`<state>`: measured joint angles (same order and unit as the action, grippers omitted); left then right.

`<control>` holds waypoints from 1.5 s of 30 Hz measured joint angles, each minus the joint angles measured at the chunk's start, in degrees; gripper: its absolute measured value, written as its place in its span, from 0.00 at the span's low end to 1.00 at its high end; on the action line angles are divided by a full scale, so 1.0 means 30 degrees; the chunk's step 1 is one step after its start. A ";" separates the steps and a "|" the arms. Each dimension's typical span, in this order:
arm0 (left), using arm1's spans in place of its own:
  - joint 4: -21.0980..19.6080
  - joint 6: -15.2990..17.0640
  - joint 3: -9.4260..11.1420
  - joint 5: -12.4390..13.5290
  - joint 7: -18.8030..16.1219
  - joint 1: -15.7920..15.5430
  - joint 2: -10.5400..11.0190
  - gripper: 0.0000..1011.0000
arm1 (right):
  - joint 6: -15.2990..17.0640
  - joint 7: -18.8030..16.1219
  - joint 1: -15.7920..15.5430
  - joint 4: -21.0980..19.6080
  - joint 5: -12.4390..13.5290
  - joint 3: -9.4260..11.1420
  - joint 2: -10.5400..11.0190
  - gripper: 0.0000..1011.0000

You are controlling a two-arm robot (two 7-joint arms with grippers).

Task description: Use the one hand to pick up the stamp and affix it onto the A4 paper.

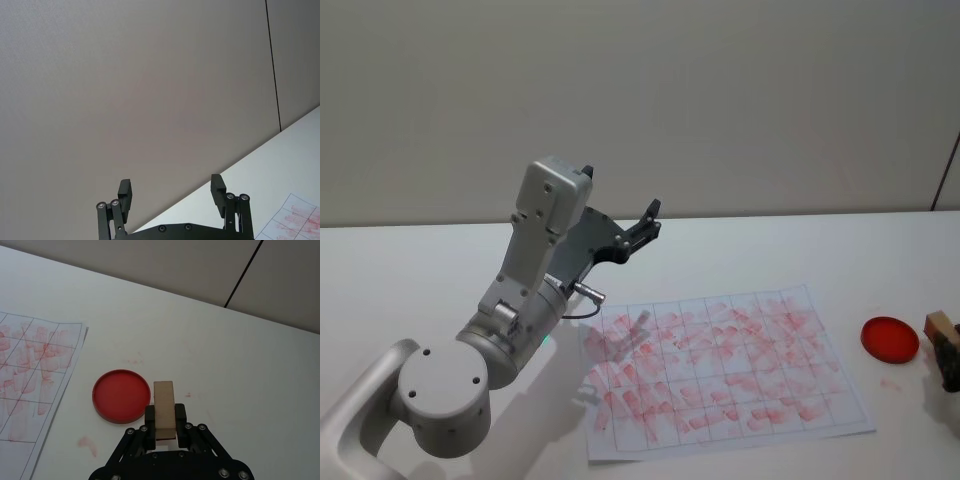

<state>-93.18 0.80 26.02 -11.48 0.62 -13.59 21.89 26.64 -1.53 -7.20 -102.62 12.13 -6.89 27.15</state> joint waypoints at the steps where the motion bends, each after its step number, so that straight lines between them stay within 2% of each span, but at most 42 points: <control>1: 0.0001 0.0000 0.0000 0.0000 0.0000 -0.0001 0.0001 0.99 | -0.0012 -0.0041 0.0046 0.0039 -0.0043 0.0000 -0.0009 0.21; 21: 0.0001 -0.0001 0.0000 0.0000 0.0000 -0.0001 -0.0001 0.99 | -0.0330 -0.1618 0.1102 0.1219 -0.0767 -0.0416 -0.0642 0.21; 45: 0.0001 0.0000 0.0000 0.0000 0.0000 0.0000 0.0000 0.99 | -0.0868 -0.2618 0.1935 0.2074 -0.1228 -0.0693 -0.1212 0.21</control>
<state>-93.17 0.80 26.02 -11.48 0.62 -13.59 21.89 24.04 -9.39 -1.39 -96.39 8.44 -8.97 23.52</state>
